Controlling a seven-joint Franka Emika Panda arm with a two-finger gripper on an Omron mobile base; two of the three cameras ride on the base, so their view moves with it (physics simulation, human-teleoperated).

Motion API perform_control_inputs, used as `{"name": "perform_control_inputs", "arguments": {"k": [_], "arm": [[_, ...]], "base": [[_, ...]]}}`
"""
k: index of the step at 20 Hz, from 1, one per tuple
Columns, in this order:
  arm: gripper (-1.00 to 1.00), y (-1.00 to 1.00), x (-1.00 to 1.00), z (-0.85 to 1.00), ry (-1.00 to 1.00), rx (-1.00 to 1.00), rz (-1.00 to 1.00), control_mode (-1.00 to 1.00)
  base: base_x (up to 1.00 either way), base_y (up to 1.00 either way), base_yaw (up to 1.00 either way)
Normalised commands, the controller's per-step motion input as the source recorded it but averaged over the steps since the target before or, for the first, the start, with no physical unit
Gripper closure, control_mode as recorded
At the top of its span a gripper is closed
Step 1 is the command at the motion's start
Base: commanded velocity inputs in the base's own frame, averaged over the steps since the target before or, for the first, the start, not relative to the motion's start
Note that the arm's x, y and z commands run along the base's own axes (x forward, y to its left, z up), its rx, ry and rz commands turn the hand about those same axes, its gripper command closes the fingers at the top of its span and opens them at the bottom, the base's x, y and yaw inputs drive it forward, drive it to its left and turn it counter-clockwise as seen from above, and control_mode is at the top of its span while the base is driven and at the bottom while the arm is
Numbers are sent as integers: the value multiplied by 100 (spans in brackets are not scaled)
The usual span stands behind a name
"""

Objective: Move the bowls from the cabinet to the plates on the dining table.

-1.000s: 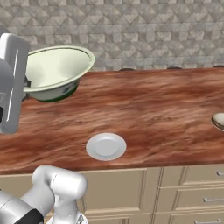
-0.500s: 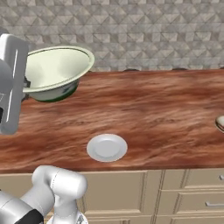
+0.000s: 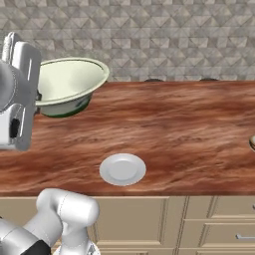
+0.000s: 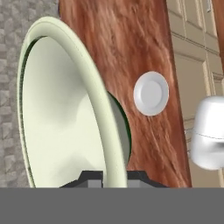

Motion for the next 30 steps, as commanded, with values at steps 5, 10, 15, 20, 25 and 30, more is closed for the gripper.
{"name": "perform_control_inputs", "arguments": {"k": [5,10,15,20,25,30], "arm": [[100,-16,33,-30,1,0,13,-100],[100,-5,14,-57,-3,-4,10,-100],[100,-5,28,-62,0,-4,12,-100],[100,0,36,-60,7,-5,14,-100],[100,-6,33,-50,13,-3,16,-100],[100,-8,32,-49,13,-5,16,-100]], "base": [[0,0,0],[0,0,0],[0,0,0],[0,0,0],[0,0,0],[0,0,0]]}}
